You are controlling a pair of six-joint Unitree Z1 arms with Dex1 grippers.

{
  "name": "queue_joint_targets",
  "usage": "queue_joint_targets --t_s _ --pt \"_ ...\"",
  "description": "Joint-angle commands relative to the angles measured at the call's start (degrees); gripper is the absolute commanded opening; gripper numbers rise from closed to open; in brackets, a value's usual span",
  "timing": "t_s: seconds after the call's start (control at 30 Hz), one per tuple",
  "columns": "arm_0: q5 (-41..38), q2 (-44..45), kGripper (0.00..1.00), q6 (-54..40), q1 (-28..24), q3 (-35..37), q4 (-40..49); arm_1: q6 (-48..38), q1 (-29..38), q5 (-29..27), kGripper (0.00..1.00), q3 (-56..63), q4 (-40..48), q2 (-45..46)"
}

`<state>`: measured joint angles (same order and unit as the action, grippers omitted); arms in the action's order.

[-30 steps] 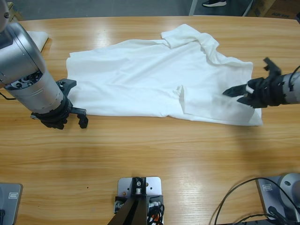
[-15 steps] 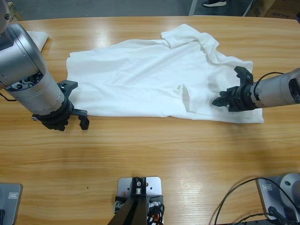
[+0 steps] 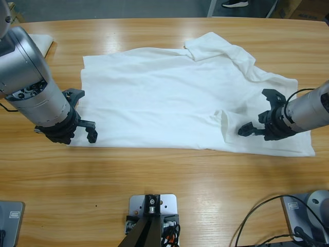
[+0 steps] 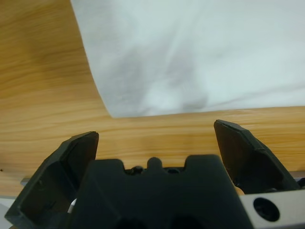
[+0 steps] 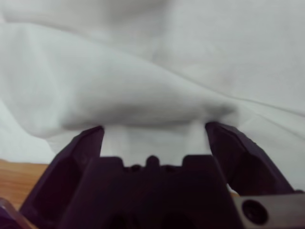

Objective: Fold clothes

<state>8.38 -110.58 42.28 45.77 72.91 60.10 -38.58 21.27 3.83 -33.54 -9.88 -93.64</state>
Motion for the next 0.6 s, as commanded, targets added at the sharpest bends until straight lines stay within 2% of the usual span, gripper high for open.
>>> queue_joint_targets --t_s 0.03,0.13,0.17,0.2,0.27,0.3,0.33,0.37,0.4,0.53,0.6 --pt "-0.1 -0.9 0.944 2.8 0.9 -1.6 -3.7 -0.8 1.1 -1.4 0.876 1.8 -1.5 -1.9" --pt "0.0 0.7 0.954 1.2 1.3 -1.7 -8.4 -0.7 1.1 -1.2 0.874 2.0 -1.5 -0.9" --pt "0.1 1.0 0.929 -1.3 1.3 -2.1 -10.2 -0.7 1.1 -1.1 0.871 2.1 -1.5 -0.9" --pt "-0.8 0.9 0.863 -3.7 1.3 -2.2 -11.7 -0.7 1.1 -1.1 0.866 2.2 -1.5 -0.8" --pt "-1.4 3.4 0.852 -4.2 1.4 -5.4 -17.2 -0.7 1.1 -0.9 0.865 2.5 -1.5 -0.7" --pt "-2.0 4.8 0.784 -4.4 1.2 -7.2 -20.2 -0.7 1.1 -0.8 0.865 2.6 -1.5 -0.6" --pt "-3.6 4.5 0.645 -5.0 0.6 -7.0 -20.5 -0.7 1.1 -0.8 0.864 2.7 -1.5 -0.5" --pt "-4.2 4.4 0.366 -5.3 0.4 -7.0 -20.6 -0.7 1.1 -0.8 0.863 2.7 -1.5 -0.5" --pt "-4.0 4.1 0.209 -5.1 0.4 -7.4 -20.8 -0.7 1.1 -0.8 0.862 2.7 -1.5 -0.3" --pt "-3.6 1.6 0.216 -4.6 0.4 -11.1 -27.2 -0.7 1.1 -1.0 0.862 2.9 -1.5 0.0" --pt "-2.7 1.2 0.253 -4.5 0.4 -13.4 -30.7 -0.7 1.1 -1.0 0.862 3.0 -1.8 1.0"
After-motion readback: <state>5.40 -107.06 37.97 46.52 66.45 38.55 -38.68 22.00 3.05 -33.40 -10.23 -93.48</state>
